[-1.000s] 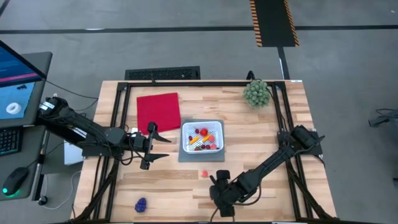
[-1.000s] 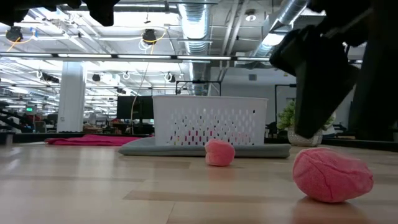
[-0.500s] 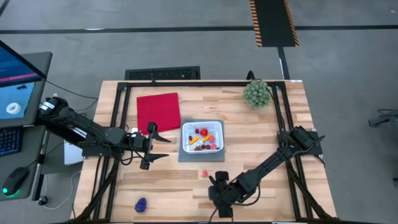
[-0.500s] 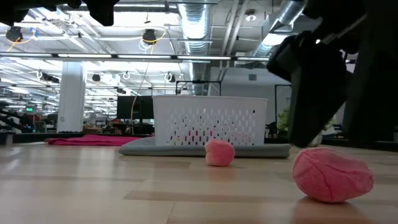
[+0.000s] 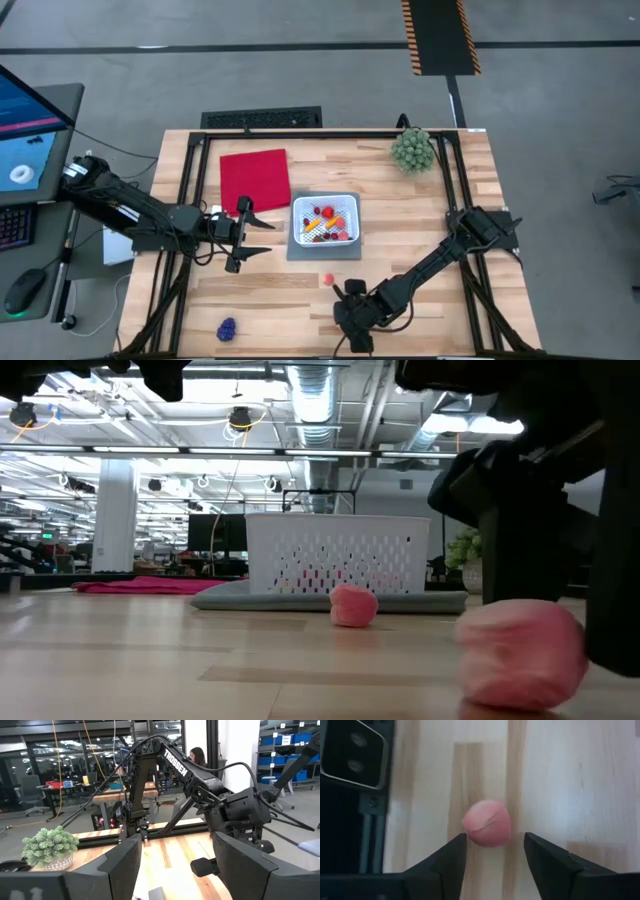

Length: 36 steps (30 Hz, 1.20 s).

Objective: Pick and placing Produce into tupperware
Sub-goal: Put the bottom peach into the white basket

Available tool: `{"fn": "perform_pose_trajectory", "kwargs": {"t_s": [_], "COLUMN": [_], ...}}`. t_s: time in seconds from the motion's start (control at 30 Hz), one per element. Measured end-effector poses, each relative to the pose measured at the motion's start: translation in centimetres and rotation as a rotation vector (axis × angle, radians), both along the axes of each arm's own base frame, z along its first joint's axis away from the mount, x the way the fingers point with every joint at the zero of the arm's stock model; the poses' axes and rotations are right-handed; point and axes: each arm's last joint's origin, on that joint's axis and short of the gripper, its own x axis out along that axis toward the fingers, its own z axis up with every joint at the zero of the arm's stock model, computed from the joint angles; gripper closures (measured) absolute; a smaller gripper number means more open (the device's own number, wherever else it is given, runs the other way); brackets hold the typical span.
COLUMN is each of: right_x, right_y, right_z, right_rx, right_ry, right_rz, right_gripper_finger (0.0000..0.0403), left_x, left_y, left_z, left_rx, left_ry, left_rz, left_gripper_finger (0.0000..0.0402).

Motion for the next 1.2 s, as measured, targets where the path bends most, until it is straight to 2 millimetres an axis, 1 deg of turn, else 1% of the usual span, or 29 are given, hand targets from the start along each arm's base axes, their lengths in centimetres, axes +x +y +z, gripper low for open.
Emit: {"fn": "perform_pose_trajectory", "kwargs": {"t_s": [0.23, 0.5, 0.6, 0.7, 0.9, 1.03, 1.2], "right_x": [0.8, 1.0, 1.0, 1.2, 2.0, 2.2, 1.4], "right_y": [-0.1, -0.4, -0.4, -0.8, -2.8, -4.7, -7.8], "right_z": [0.3, 0.3, 0.3, 0.9, 3.9, 7.4, 12.0], "right_rx": [0.017, 0.028, 0.017, 0.008, -0.005, -0.019, -0.049], "right_ry": [-0.062, -0.057, -0.062, -0.083, -0.170, -0.271, -0.353], "right_rz": [0.037, 0.044, 0.066, 0.092, 0.120, 0.132, 0.120], "right_gripper_finger": [0.0228, 0.0248, 0.0261, 0.0275, 0.0283, 0.0283, 0.0284], "left_x": [0.0, 0.0, 0.0, 0.0, 0.0, 0.0, 0.0], "left_y": [0.0, 0.0, 0.0, 0.0, 0.0, 0.0, 0.0], "left_z": [0.0, 0.0, -0.1, -0.1, 0.0, 0.0, 0.1], "left_rx": [0.000, 0.002, 0.002, 0.002, 0.000, 0.000, 0.003], "left_ry": [0.000, 0.005, 0.005, 0.005, -0.002, -0.002, -0.008], "left_rz": [0.000, 0.000, 0.000, -0.001, 0.000, 0.000, 0.006], "left_gripper_finger": [0.0163, 0.0163, 0.0163, 0.0163, 0.0163, 0.0163, 0.0163]}}
